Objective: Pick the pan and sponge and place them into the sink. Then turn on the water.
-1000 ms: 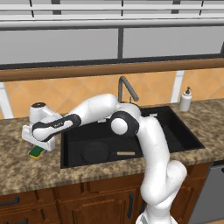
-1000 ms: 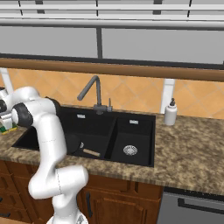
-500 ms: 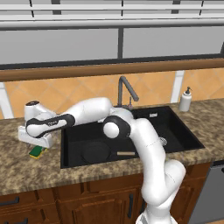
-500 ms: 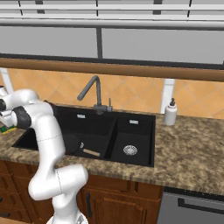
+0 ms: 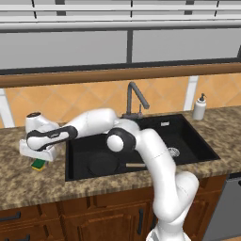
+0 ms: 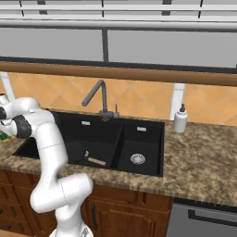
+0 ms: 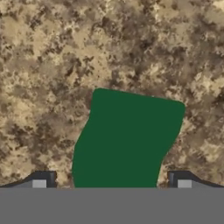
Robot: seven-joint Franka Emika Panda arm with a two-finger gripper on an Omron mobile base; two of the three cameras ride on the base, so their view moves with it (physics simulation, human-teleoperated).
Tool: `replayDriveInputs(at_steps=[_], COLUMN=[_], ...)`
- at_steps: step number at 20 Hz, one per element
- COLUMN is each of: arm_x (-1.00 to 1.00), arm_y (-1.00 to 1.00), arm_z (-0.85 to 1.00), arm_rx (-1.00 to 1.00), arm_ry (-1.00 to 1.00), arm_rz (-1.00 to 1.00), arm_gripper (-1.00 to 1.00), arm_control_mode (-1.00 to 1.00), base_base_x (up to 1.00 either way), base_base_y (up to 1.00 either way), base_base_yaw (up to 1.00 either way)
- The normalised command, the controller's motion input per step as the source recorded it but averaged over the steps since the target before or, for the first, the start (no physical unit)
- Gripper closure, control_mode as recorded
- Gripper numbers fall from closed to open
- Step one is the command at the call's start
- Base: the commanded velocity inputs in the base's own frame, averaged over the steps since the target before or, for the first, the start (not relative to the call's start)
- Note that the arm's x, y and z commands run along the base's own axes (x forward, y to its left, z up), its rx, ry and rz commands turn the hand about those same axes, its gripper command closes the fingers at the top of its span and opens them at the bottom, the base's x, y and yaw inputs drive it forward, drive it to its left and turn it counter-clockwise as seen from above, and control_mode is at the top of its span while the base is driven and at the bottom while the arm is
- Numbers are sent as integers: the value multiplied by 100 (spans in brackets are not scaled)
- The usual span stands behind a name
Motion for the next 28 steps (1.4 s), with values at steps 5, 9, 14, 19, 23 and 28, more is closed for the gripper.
replayDriveInputs(at_steps=[5,9,14,19,23,28], arm_x=[1,0,-8,-4,-18,-35], arm_y=[0,2,-4,-56,-75,-96], arm_z=[-35,-57,-52,-26,1,16], arm_rx=[0,0,0,1,2,7], arm_ry=[0,0,-4,-5,-12,-13], arm_rz=[0,1,0,0,-2,-2], arm_gripper=[-100,100,100,100,100,100], arm_control_mode=[-100,-100,-100,-100,-100,-100], base_base_x=[0,0,0,0,0,0], base_base_y=[0,0,0,0,0,0], base_base_yaw=[0,0,0,0,0,0])
